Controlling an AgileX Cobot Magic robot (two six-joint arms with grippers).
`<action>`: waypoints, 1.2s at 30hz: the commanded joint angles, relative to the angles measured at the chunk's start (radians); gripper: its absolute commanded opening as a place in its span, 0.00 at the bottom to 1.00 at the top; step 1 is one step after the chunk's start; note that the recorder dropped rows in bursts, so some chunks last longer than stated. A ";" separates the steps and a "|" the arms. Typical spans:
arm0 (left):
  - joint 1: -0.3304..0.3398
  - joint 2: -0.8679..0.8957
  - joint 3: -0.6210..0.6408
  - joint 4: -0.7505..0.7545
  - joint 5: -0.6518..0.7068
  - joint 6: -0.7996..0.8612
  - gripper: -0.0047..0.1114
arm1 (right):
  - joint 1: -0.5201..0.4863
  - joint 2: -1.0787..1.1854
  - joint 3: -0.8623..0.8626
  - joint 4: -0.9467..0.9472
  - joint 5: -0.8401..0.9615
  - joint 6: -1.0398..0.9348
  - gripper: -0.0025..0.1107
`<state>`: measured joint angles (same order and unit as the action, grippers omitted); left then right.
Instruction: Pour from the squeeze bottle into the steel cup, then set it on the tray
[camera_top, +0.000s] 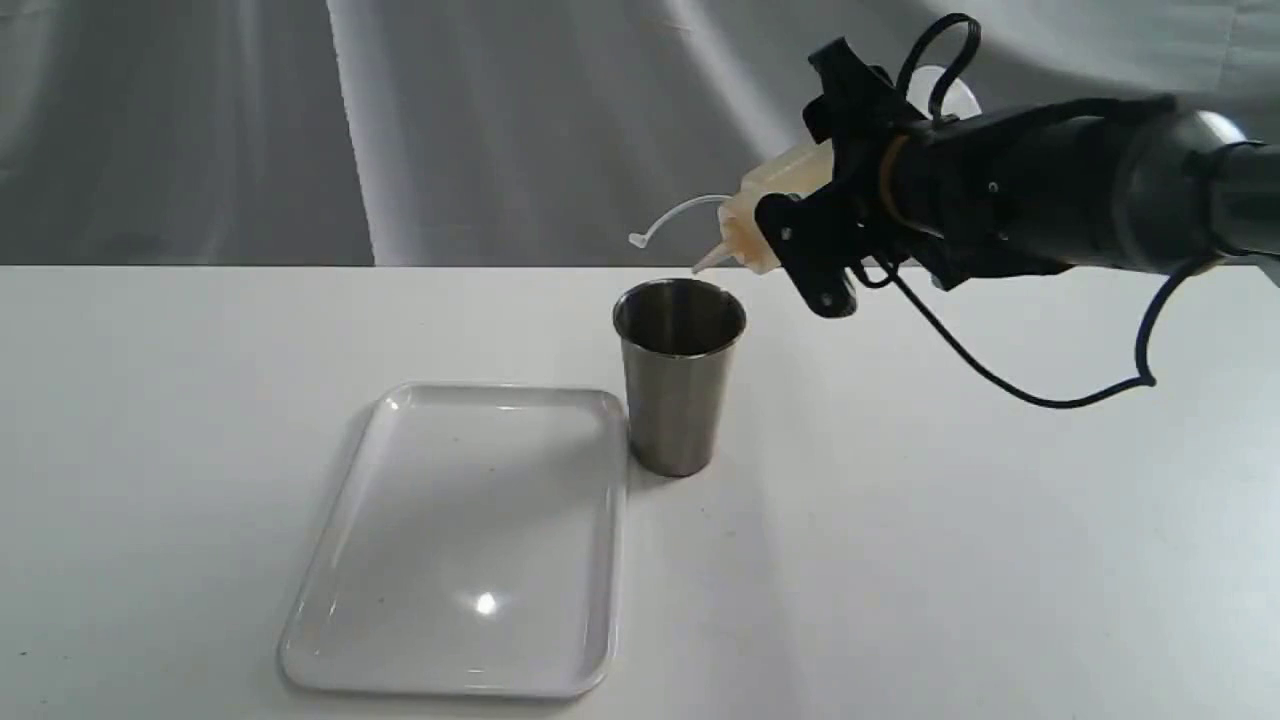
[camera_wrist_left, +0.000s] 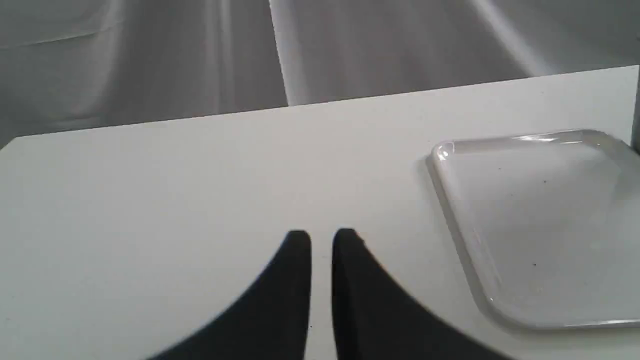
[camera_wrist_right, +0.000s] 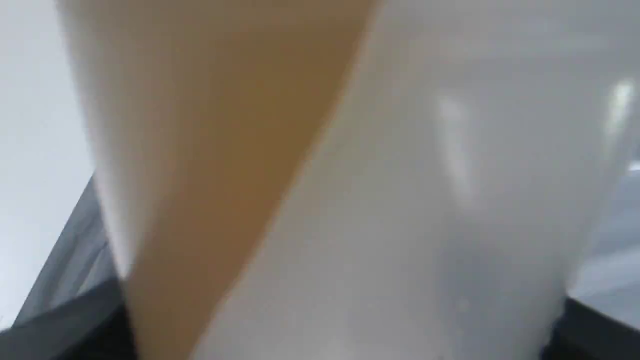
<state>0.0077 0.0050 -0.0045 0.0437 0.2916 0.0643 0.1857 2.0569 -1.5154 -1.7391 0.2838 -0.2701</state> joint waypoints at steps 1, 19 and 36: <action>0.003 -0.005 0.004 0.001 -0.007 -0.003 0.11 | 0.004 -0.025 -0.011 -0.005 0.001 0.001 0.02; 0.003 -0.005 0.004 0.001 -0.007 -0.003 0.11 | 0.004 -0.025 -0.011 -0.005 -0.015 0.207 0.02; 0.003 -0.005 0.004 0.001 -0.007 -0.003 0.11 | 0.002 -0.025 -0.011 -0.005 -0.032 0.744 0.02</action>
<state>0.0077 0.0050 -0.0045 0.0437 0.2916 0.0643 0.1857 2.0569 -1.5154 -1.7391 0.2493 0.3985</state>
